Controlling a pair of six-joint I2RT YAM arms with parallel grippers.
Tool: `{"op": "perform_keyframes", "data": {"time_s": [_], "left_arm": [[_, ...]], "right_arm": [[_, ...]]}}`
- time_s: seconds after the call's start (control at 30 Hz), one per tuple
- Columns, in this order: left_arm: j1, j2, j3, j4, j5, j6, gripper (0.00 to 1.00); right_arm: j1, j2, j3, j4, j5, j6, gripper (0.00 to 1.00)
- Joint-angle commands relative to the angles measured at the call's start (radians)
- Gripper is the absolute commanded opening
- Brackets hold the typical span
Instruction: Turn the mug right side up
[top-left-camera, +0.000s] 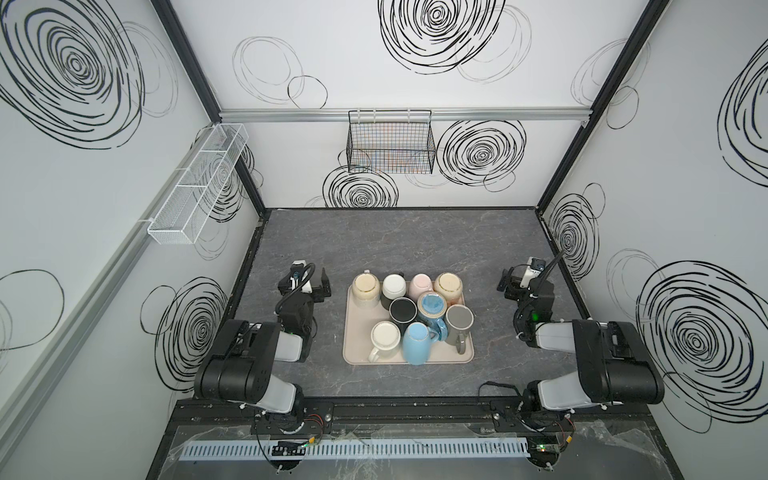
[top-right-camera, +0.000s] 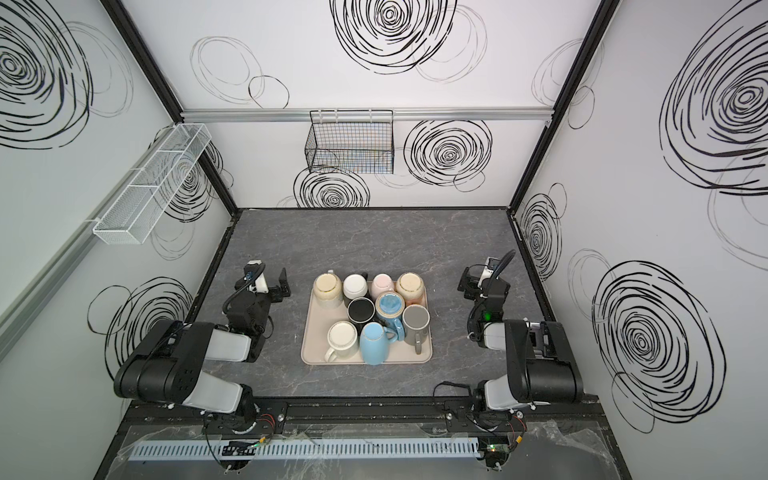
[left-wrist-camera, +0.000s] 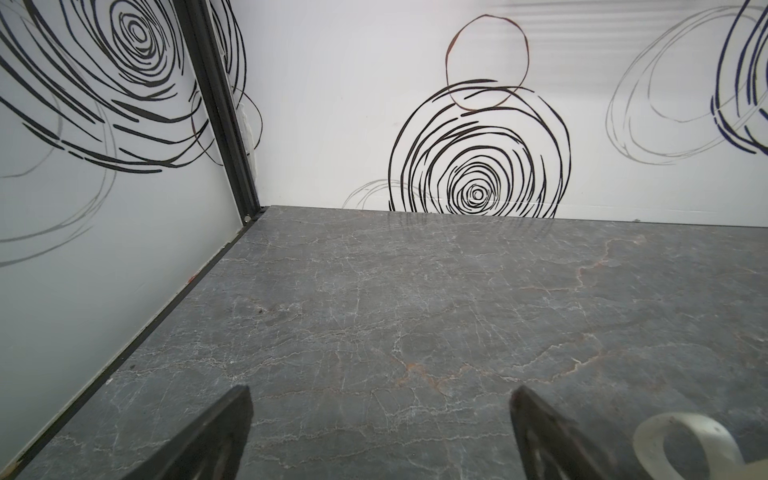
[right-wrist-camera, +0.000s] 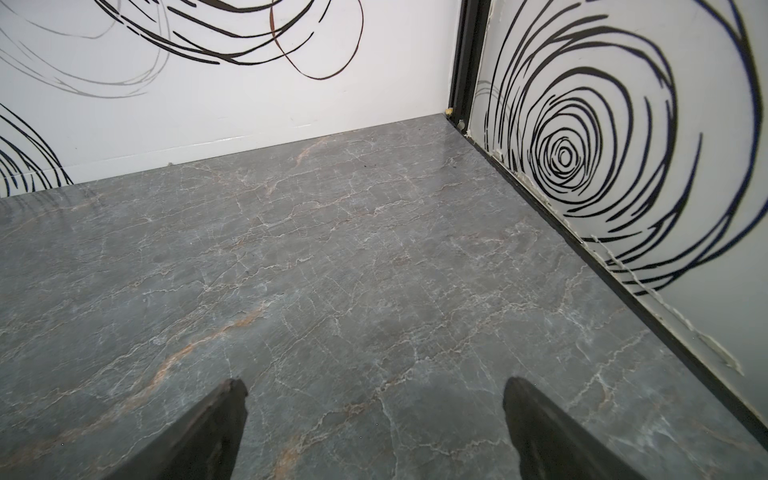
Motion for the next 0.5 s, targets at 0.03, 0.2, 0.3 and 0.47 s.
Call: {"op": "perform_keyframes", "data": {"time_s": [0.03,0.2,0.3,0.47], "left_arm": [[0.011,-0.007,0.002,0.049,0.03,0.0,0.99],[0.037,-0.003,-0.014,0.089,0.085,-0.015,0.99],[0.048,0.001,-0.024,0.109,0.107,-0.02,0.99],[0.027,-0.03,-0.051,0.139,-0.002,-0.031,0.99]], "right_arm": [[0.007,0.002,-0.003,0.037,0.016,0.006,1.0],[0.006,0.001,-0.004,0.038,0.015,0.005,1.0],[0.005,0.001,-0.004,0.038,0.014,0.006,1.0],[0.005,-0.036,0.011,-0.016,-0.053,-0.023,1.0]]}}
